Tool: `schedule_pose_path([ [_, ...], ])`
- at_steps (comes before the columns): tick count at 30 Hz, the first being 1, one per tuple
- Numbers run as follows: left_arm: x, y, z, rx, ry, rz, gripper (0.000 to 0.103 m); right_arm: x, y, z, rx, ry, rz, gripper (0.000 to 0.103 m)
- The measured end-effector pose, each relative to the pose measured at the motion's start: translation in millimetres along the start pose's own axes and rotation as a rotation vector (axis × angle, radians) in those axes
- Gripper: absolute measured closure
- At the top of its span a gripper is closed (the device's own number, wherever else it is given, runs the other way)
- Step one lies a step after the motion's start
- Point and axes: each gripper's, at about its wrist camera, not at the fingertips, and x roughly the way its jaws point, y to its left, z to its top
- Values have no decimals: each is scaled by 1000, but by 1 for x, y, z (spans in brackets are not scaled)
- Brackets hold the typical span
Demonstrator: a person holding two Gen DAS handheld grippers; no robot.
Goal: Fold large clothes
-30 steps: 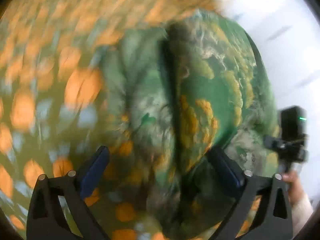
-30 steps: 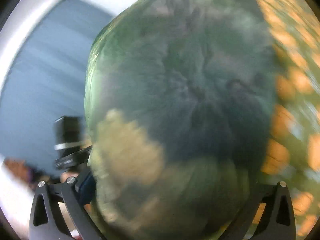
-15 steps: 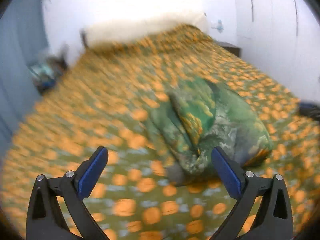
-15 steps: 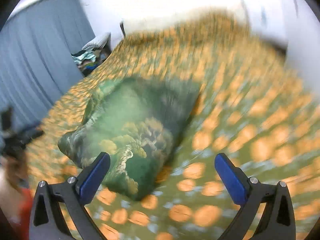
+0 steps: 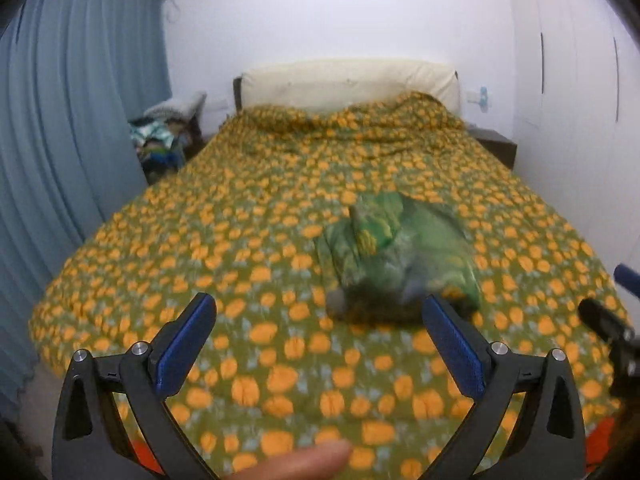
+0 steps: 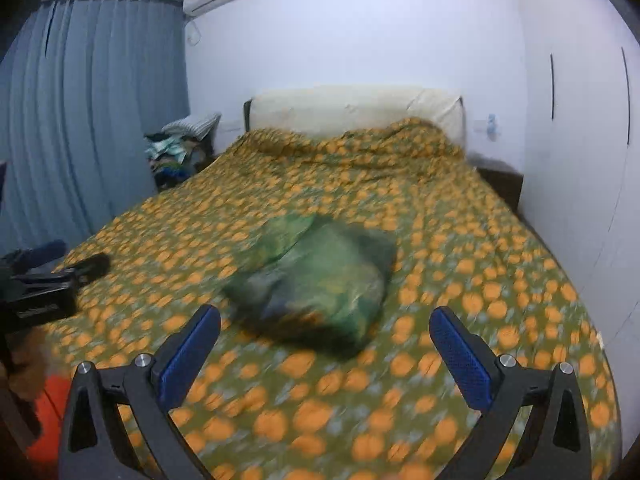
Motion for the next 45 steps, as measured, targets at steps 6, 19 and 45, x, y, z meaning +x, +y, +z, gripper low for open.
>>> schedule_pose_path([
  [6,-44,4,-9,8,-24,-23,0,-37,24,-14,-41,31,-48,0],
  [19,-84,2,-8,-3,-46,-38,0,-85,43,-10,-28,68,-70,0],
  [45,-28,-4,-5,6,60,14,0,-40,34,-11,23,131,-81,0],
])
